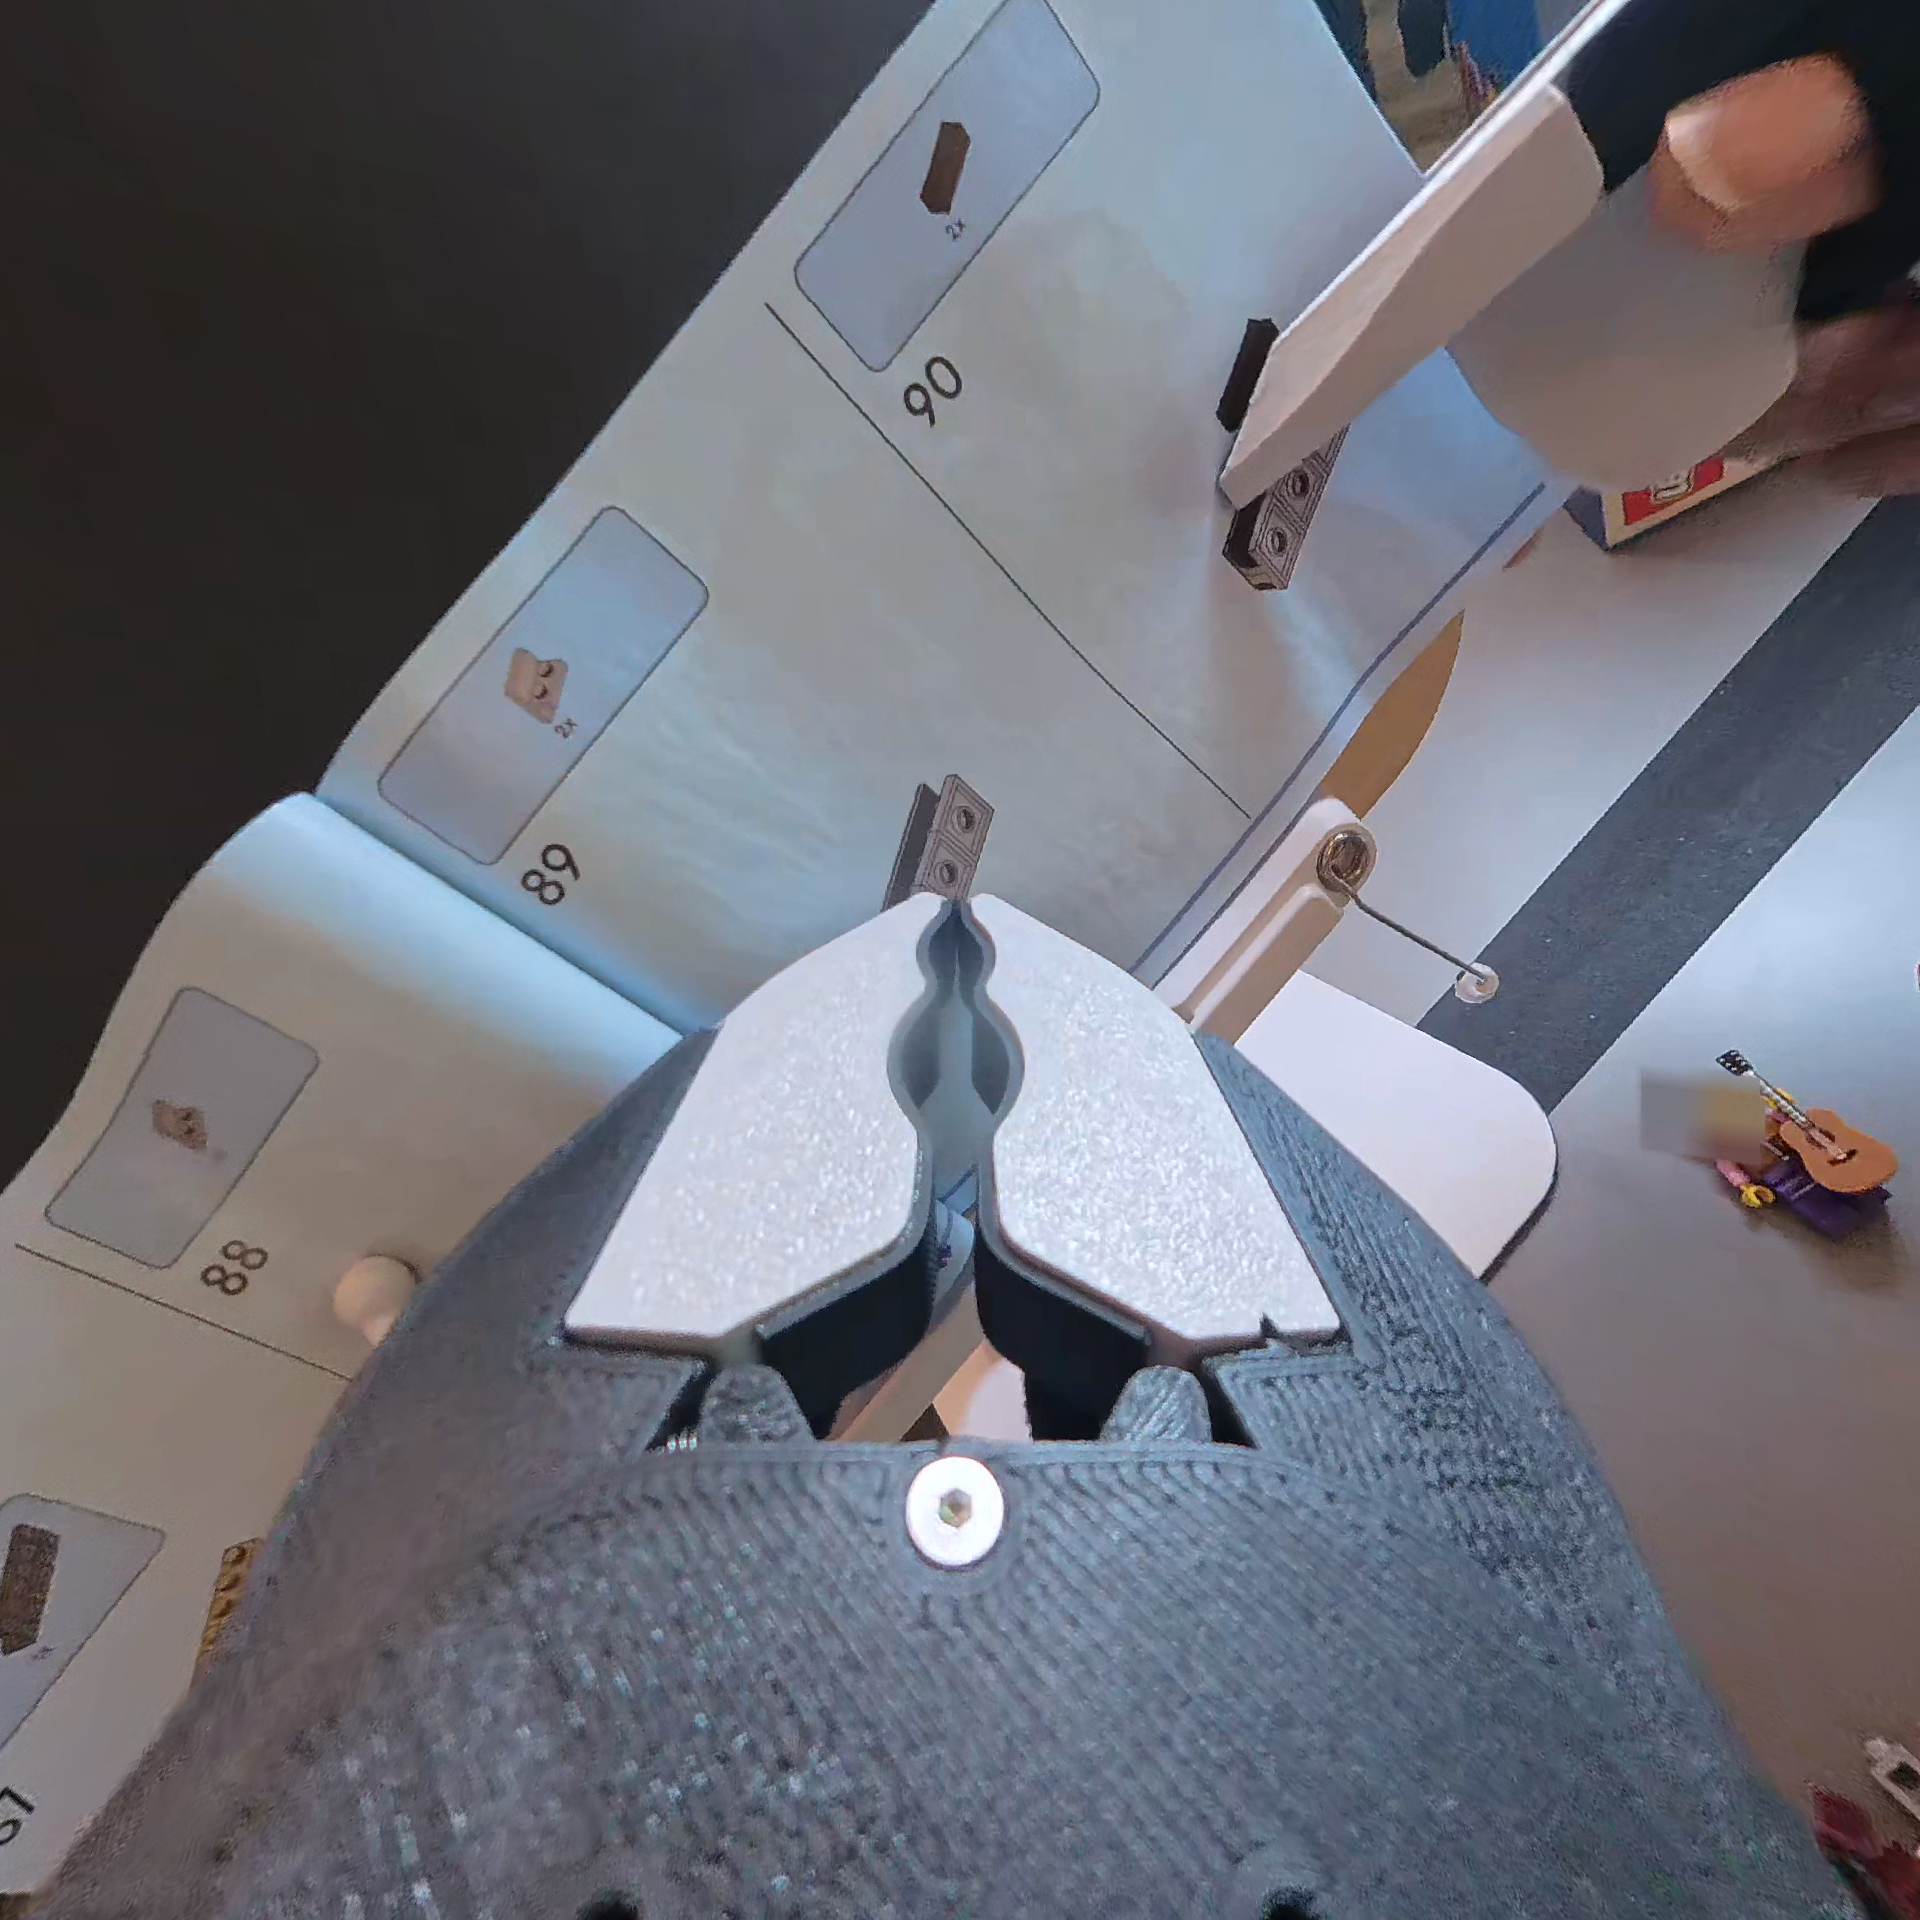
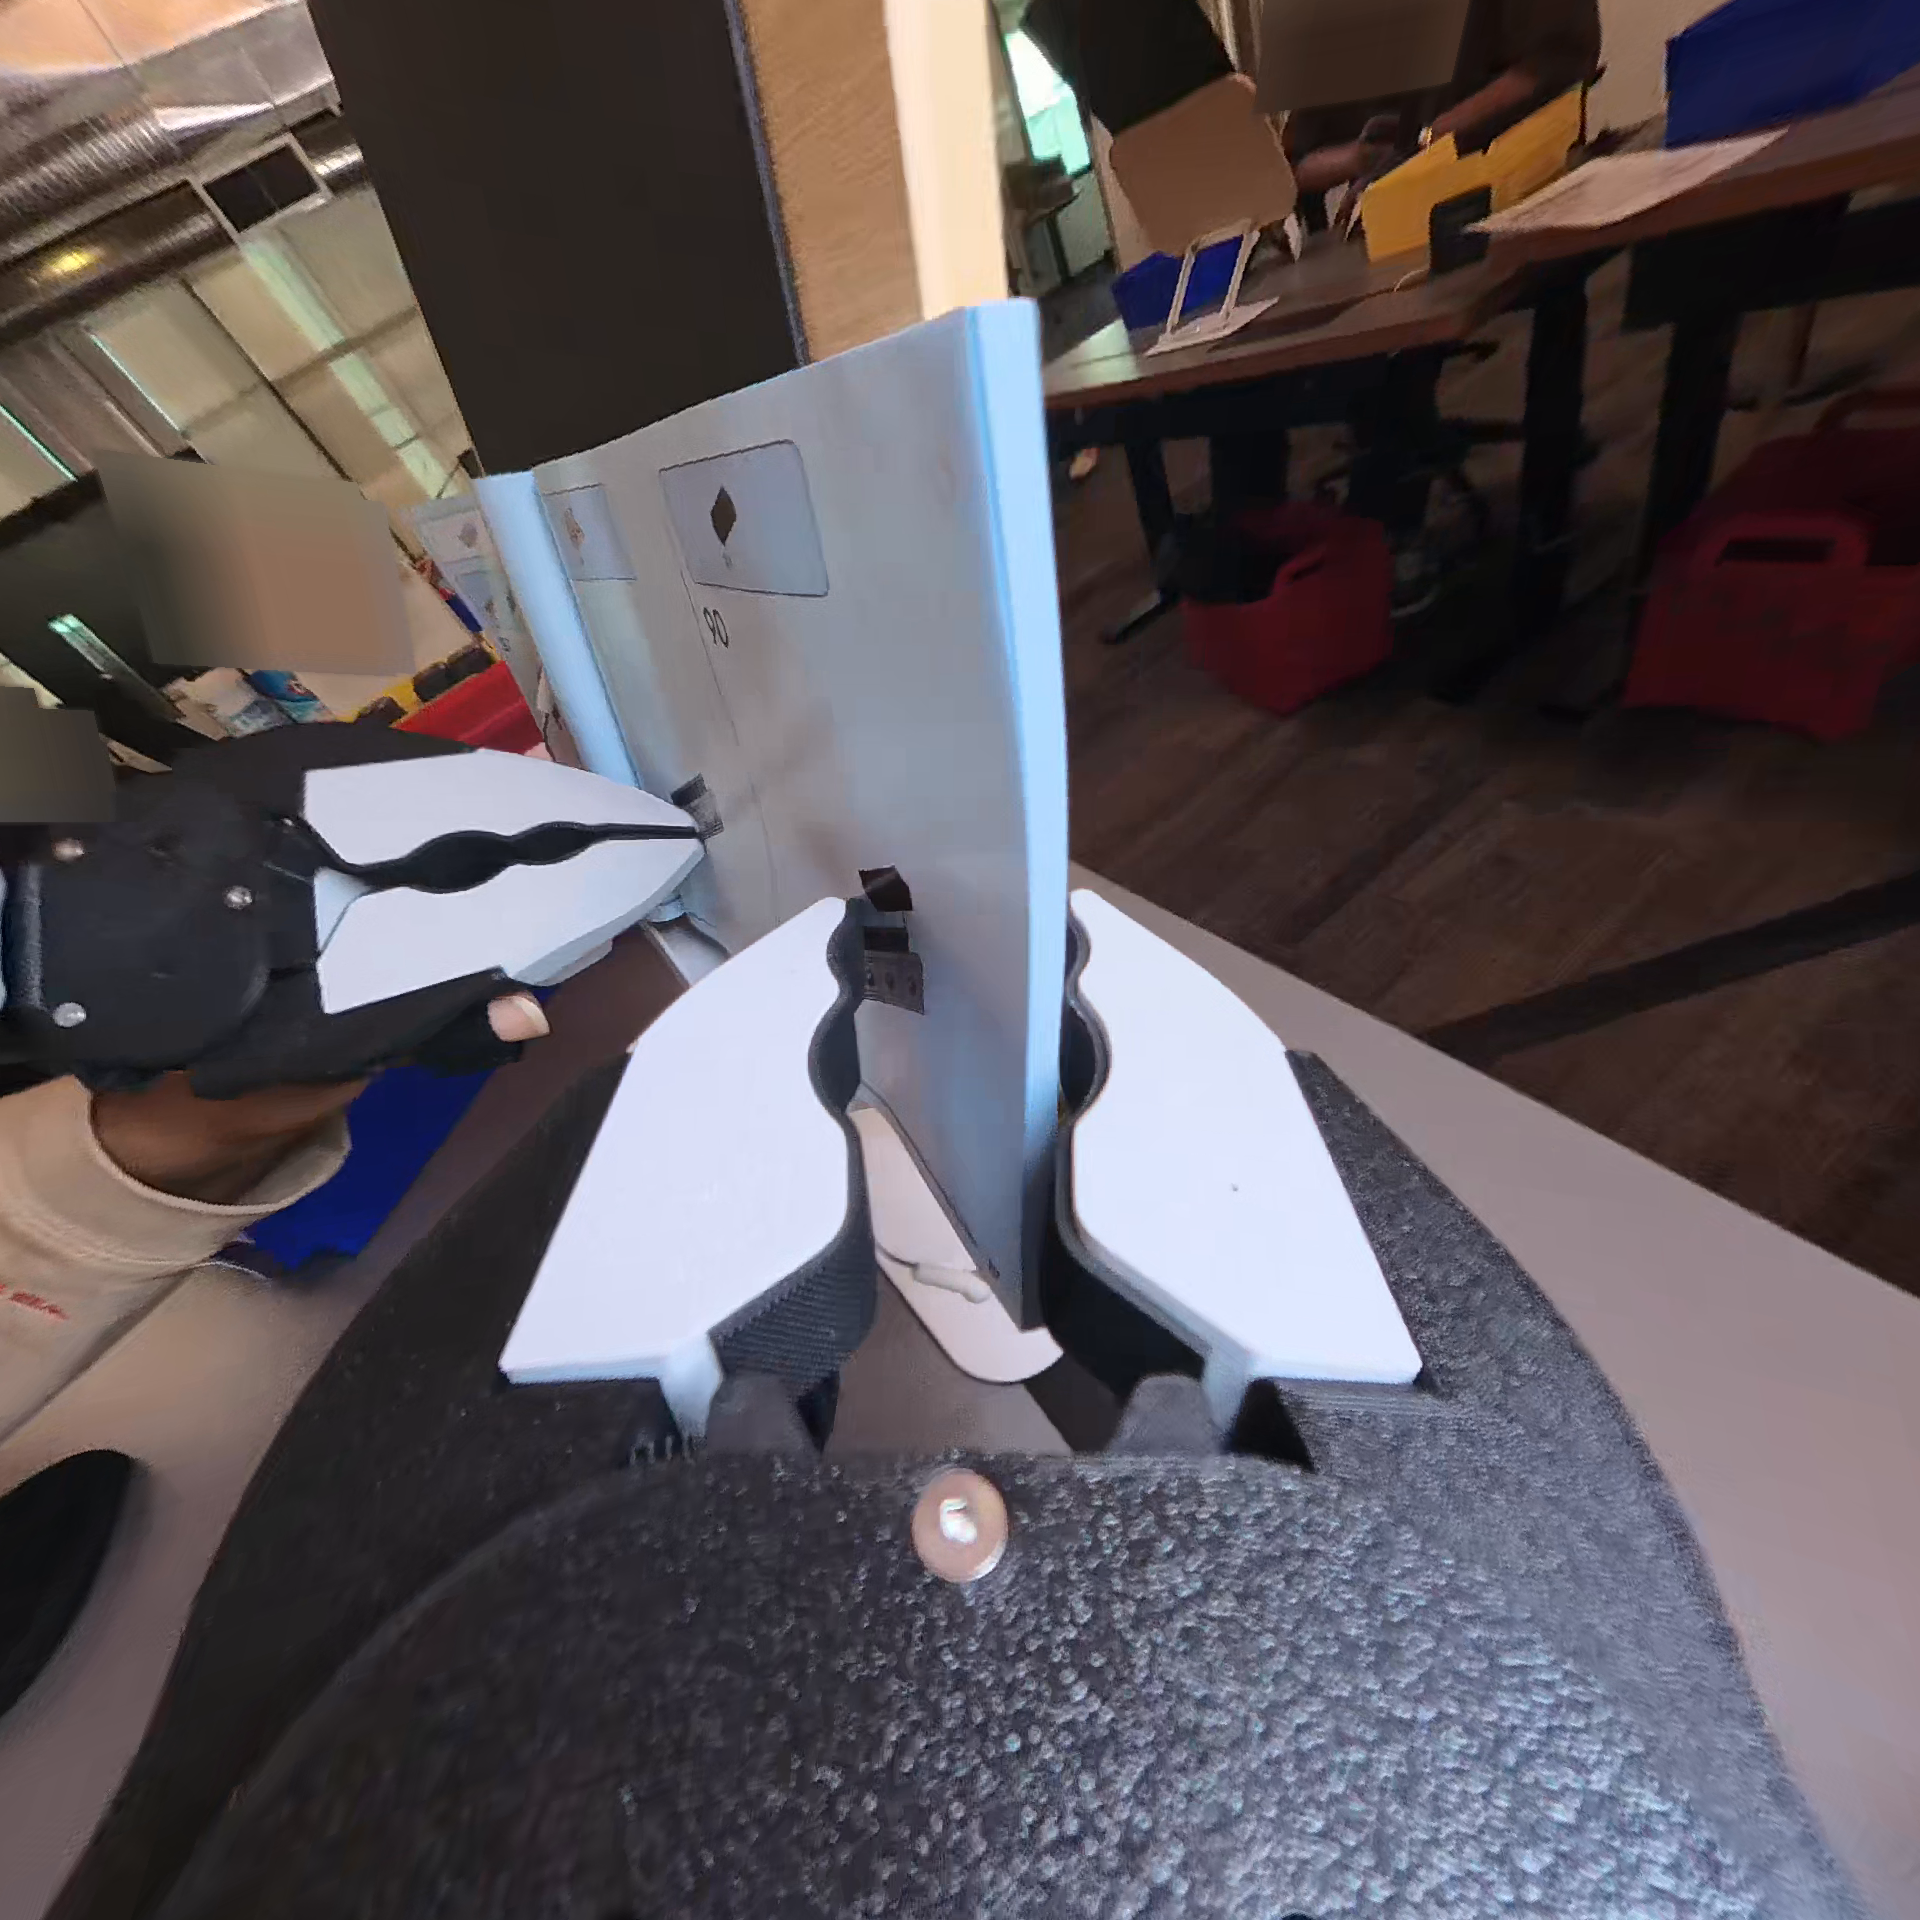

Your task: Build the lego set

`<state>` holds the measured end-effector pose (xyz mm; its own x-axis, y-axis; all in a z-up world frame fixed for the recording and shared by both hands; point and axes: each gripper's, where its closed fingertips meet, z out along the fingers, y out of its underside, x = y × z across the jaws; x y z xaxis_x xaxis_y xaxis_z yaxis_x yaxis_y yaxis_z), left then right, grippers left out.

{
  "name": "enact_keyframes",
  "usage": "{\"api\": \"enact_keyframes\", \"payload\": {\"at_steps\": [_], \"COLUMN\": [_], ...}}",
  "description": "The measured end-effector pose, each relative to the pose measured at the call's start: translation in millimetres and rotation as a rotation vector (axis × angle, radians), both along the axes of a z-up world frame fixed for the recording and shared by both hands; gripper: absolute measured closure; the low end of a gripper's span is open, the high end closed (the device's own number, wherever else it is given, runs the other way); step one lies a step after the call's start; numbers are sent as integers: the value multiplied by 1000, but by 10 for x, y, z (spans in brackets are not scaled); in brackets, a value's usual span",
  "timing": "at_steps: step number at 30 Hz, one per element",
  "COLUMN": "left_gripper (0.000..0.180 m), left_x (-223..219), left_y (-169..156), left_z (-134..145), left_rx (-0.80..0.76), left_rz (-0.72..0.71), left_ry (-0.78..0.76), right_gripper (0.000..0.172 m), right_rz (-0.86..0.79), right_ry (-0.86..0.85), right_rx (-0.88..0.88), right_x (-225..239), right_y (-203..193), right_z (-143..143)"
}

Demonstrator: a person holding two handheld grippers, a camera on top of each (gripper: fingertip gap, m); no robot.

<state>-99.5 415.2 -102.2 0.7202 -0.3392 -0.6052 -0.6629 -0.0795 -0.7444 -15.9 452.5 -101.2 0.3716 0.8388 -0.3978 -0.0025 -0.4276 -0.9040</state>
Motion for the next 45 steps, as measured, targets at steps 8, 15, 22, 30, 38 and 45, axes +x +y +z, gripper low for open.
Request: {"api": "enact_keyframes", "payload": {"at_steps": [8, 15, 22, 30, 38, 45], "left_gripper": [180, 180, 180, 180, 180, 180], "left_x": [12, 9, 11, -16, -32, -29], "left_y": [18, -3, -17, -47, -78, -93], "left_z": [-3, -13, -8, -34, -42, -34], "left_rx": [-81, -64, -48, -38, -32, -34], "left_rz": [9, 7, -5, -4, -17, -25], "left_ry": [-47, -40, -53, -67, -83, -100], "right_gripper": [140, 120, 97, 94, 89, 106], "right_rz": [28, -257, -495, -496, -550, -582], "right_ry": [33, -53, -411, -509, -529, -549], "right_rx": [-147, 180, 868, 833, 820, 842], "right_x": [9, 287, 294, 60, 147, 142], "right_y": [-37, -6, -267, -27, 32, 28], "right_z": [3, 69, 464, 475, 493, 484]}}
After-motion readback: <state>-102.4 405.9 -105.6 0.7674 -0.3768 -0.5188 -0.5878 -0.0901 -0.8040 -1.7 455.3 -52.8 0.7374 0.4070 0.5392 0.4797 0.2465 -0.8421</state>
